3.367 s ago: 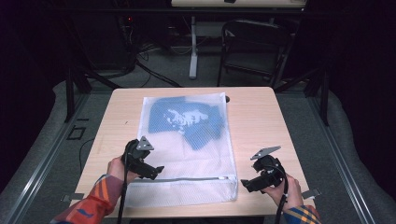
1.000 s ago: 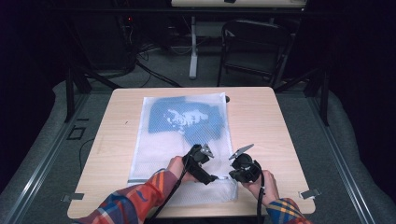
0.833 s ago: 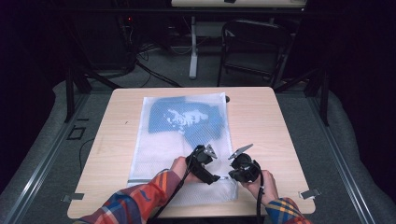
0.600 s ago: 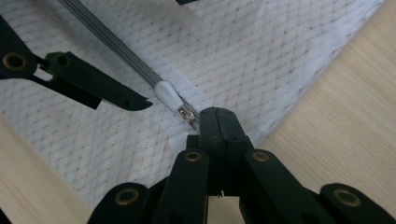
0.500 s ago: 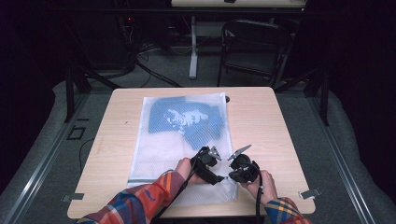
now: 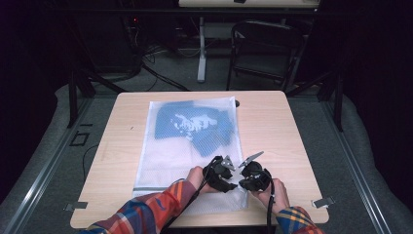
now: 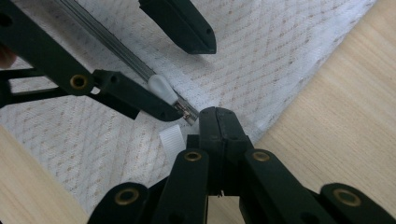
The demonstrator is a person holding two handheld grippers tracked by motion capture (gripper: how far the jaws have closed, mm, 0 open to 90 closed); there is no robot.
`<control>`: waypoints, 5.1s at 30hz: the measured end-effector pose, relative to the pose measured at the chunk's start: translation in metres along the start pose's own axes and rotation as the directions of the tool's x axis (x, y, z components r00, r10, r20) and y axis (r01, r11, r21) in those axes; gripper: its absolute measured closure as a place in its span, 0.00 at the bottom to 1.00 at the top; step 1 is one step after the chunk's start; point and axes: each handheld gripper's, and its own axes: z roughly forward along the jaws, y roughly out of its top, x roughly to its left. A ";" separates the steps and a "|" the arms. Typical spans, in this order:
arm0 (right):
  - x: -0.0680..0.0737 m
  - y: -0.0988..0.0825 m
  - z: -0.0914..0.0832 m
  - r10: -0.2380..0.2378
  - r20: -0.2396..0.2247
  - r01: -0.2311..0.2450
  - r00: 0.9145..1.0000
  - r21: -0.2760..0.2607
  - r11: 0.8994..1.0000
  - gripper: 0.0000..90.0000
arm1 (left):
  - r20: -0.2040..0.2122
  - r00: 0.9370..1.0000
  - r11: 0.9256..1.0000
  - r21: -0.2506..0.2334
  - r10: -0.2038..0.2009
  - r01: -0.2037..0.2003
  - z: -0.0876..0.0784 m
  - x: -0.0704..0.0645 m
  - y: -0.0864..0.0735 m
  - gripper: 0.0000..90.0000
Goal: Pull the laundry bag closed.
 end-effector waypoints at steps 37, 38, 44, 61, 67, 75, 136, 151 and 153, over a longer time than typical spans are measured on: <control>0.000 -0.004 0.001 0.041 -0.010 -0.041 0.999 -0.035 0.999 1.00 | 0.054 0.998 1.000 -0.007 0.007 -0.006 0.000 -0.005 -0.004 0.91; 0.000 -0.003 0.000 0.024 -0.008 -0.025 1.000 -0.025 0.999 1.00 | 0.056 0.998 1.000 -0.005 0.001 -0.001 0.000 -0.005 -0.004 0.90; 0.000 -0.004 0.000 0.035 -0.012 -0.036 0.999 -0.035 0.999 1.00 | 0.066 0.998 1.000 -0.021 0.000 0.001 0.000 -0.005 -0.005 0.91; 0.004 -0.004 0.001 -0.025 0.016 0.026 1.000 -0.036 0.999 1.00 | 0.074 0.997 1.000 -0.020 0.024 -0.023 -0.002 -0.004 -0.006 0.92; 0.005 -0.004 0.001 -0.021 0.018 0.022 1.000 -0.039 0.999 1.00 | 0.074 0.997 1.000 0.002 0.023 -0.023 -0.005 -0.002 -0.007 0.92; 0.004 -0.004 0.001 -0.020 0.004 0.021 1.000 -0.035 0.999 1.00 | 0.091 0.996 1.000 0.005 0.008 -0.009 -0.010 0.002 -0.009 0.92; 0.007 0.008 0.007 0.086 -0.065 -0.085 0.994 0.010 0.996 1.00 | 0.098 0.995 0.999 0.042 0.004 -0.008 -0.020 0.007 -0.016 0.92; 0.008 0.007 0.009 0.101 -0.068 -0.101 0.993 -0.006 0.995 1.00 | 0.110 0.994 0.999 0.041 -0.012 0.008 -0.030 0.012 -0.023 0.92; 0.008 0.007 0.009 0.102 -0.068 -0.102 0.992 -0.007 0.995 1.00 | 0.106 0.994 0.999 0.050 -0.010 0.005 -0.033 0.012 -0.024 0.92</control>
